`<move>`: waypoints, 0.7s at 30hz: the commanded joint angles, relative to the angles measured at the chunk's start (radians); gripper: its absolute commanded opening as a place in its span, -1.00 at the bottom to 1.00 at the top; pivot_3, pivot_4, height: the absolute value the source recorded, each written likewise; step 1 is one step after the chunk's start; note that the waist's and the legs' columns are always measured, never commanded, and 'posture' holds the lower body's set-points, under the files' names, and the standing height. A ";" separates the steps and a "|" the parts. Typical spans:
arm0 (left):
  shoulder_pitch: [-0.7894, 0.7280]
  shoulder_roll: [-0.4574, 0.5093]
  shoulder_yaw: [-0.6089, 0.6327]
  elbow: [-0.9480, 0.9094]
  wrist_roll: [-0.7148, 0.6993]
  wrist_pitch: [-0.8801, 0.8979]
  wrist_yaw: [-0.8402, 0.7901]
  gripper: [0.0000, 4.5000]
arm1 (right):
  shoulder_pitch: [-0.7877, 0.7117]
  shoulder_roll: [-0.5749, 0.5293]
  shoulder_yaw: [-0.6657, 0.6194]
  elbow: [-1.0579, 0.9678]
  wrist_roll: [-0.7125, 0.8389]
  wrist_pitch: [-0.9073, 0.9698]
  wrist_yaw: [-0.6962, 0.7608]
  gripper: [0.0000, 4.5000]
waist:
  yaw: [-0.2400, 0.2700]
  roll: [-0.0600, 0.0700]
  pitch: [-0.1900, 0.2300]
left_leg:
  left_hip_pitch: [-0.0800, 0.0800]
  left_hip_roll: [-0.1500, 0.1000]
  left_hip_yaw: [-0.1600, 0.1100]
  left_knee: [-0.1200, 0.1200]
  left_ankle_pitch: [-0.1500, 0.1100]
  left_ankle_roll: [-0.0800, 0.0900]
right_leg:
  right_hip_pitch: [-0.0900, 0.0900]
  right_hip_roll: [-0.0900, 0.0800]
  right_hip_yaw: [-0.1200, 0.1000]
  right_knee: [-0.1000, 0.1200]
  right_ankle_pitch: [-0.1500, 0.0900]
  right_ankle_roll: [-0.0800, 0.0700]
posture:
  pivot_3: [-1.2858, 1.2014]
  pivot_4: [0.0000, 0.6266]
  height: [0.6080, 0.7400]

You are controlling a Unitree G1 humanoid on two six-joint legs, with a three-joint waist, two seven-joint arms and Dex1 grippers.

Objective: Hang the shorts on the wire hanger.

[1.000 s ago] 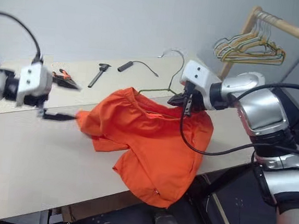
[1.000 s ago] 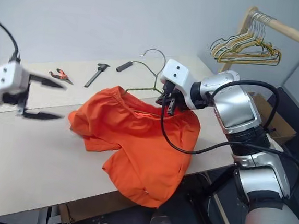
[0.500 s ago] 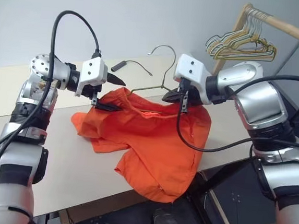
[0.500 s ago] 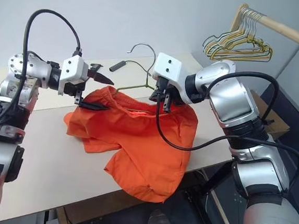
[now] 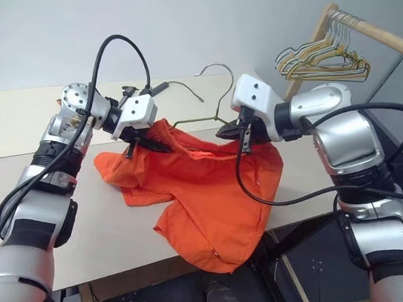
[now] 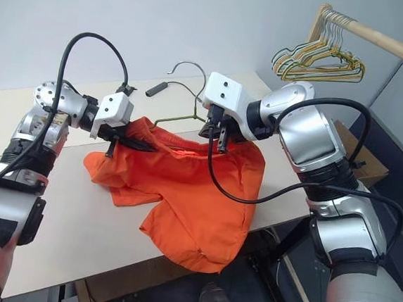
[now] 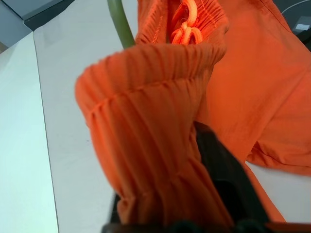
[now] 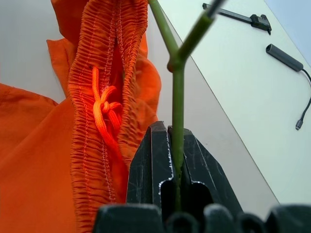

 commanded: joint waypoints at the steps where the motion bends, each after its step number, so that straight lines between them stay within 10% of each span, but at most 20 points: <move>1: -0.009 0.009 0.027 -0.021 -0.011 -0.012 0.007 -0.95 | -0.036 0.005 -0.018 -0.016 0.000 -0.030 0.004 -1.00 | 0.000 0.000 0.000 | 0.000 0.000 0.000 0.000 0.000 0.000 | 0.000 0.000 0.000 0.000 0.000 0.000 | -0.16 -1.00 1.00; 6: 0.004 0.009 0.040 -0.029 -0.023 0.018 0.009 -0.95 | -0.028 -0.026 -0.027 -0.023 -0.013 -0.041 0.009 -0.55 | -0.001 0.000 0.000 | 0.000 0.000 0.000 0.000 0.000 0.000 | 0.000 0.000 0.000 0.000 0.000 0.000 | -0.17 -1.00 1.00; 16: 0.032 0.017 0.057 -0.047 -0.032 0.059 0.028 -0.95 | 0.056 -0.230 -0.272 -0.188 0.133 0.097 0.033 0.99 | 0.000 0.000 0.000 | 0.000 0.000 0.000 0.000 0.000 0.000 | 0.000 0.000 0.000 -0.001 0.000 0.000 | -0.19 -1.00 1.00; 21: 0.029 0.020 0.056 -0.046 -0.033 0.062 0.030 -0.95 | 0.200 -0.335 -0.301 -0.276 0.174 0.096 0.052 0.99 | 0.000 0.000 0.000 | 0.000 0.001 0.000 0.000 0.000 0.000 | 0.002 0.000 0.000 -0.004 0.000 0.000 | -0.20 -1.00 1.00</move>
